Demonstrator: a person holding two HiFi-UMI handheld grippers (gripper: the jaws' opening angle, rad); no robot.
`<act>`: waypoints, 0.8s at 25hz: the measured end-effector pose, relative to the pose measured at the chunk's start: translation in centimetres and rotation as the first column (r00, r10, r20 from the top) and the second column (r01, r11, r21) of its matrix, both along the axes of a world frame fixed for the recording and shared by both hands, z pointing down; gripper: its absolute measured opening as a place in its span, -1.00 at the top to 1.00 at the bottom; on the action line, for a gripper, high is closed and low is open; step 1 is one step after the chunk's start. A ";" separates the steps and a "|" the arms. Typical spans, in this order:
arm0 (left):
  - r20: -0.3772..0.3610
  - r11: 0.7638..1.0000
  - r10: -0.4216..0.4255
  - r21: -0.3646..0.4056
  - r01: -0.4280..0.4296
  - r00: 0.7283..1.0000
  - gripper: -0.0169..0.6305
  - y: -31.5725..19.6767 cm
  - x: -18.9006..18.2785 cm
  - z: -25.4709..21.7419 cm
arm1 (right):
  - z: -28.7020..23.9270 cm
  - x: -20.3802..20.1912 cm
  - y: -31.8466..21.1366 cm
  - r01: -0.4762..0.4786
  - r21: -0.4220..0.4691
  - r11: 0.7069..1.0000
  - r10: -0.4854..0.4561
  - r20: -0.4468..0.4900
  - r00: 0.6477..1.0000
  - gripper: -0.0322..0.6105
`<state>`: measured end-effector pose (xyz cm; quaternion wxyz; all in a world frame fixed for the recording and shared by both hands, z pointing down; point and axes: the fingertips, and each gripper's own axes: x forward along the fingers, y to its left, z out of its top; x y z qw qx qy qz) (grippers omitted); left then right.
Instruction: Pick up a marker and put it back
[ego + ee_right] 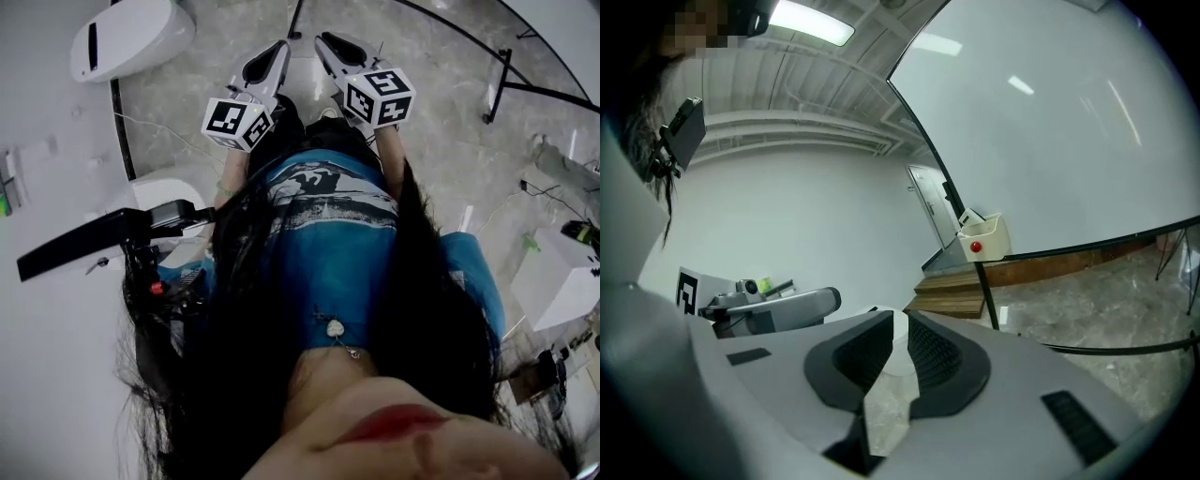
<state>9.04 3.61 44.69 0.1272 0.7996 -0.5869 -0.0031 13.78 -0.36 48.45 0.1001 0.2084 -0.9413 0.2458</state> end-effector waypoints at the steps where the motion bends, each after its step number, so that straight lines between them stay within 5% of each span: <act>1: 0.003 1.000 -0.007 -0.007 0.007 1.000 0.94 0.1 -0.3 0.2 | 0.3 -0.4 0.2 0.008 -0.008 1.000 -0.008 0.004 1.000 0.73; 8: 0.035 0.999 -0.040 -0.027 0.041 0.999 0.94 8.2 -2.0 0.1 | -0.4 -2.3 6.9 0.034 -0.070 0.997 -0.029 0.059 0.998 0.73; 14: 0.019 0.997 -0.066 -0.049 0.066 0.998 0.94 9.9 -2.3 0.6 | 0.1 -1.7 7.0 0.013 -0.099 0.995 -0.007 0.057 0.998 0.73; 20: -0.017 1.000 -0.026 0.012 0.026 1.000 0.94 22.7 -8.9 -0.7 | -2.5 -8.0 19.7 -0.031 -0.030 0.999 0.032 0.042 0.999 0.73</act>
